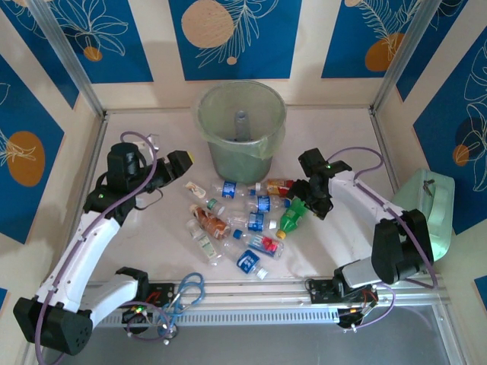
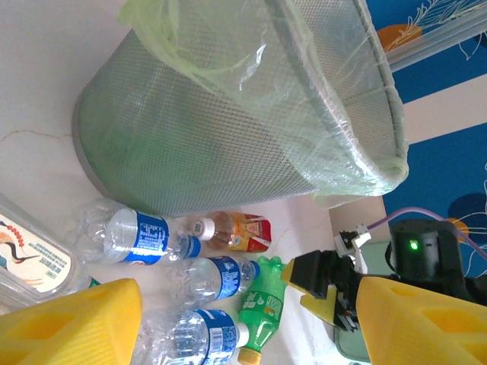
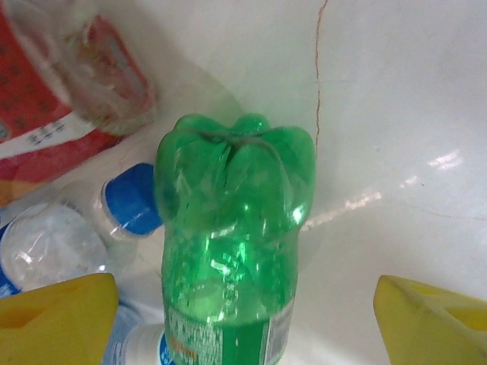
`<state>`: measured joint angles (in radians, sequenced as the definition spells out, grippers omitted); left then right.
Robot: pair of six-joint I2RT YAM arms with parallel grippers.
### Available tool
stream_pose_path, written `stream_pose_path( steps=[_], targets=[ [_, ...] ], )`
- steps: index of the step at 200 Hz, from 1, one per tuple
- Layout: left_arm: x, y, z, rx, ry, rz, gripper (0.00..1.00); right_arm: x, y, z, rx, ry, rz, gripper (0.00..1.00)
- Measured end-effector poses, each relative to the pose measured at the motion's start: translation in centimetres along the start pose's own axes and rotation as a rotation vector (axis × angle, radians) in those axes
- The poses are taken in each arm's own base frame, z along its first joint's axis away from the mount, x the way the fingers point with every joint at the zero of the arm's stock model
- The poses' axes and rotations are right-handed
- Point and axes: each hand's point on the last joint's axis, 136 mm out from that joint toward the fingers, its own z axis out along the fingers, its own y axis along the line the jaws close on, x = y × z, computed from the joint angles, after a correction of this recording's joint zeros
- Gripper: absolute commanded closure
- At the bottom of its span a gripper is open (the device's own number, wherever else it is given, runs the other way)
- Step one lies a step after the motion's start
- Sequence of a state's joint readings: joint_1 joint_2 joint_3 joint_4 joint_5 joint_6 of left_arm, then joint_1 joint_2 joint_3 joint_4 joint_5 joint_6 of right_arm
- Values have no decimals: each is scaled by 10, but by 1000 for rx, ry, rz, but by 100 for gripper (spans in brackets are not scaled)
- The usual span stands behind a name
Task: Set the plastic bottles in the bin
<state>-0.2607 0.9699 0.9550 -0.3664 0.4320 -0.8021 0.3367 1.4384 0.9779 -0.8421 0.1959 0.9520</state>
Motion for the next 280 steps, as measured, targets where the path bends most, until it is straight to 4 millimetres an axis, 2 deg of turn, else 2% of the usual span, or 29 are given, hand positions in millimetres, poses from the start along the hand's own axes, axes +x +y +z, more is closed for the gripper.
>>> stream_pose_path(
  steps=[70,102,182,209,232,257,280],
  targets=[
    [7,1,3,-1,20,0,26,-13,5,29,-21,13,61,16],
    [10,1,4,1,30,2,26,-16,0,43,-12,20,84,20],
    [16,6,7,-8,46,-3,26,-22,-3,46,-33,-1,100,36],
    [17,6,7,-8,47,-3,26,-24,0,36,-61,-24,95,40],
    [17,6,7,-7,47,-3,24,-27,5,20,-106,-63,87,42],
    [16,3,7,-1,47,5,19,-31,11,-16,-189,-143,62,43],
    [13,-4,7,32,43,16,15,-35,20,-65,-306,-246,23,44]
  ],
)
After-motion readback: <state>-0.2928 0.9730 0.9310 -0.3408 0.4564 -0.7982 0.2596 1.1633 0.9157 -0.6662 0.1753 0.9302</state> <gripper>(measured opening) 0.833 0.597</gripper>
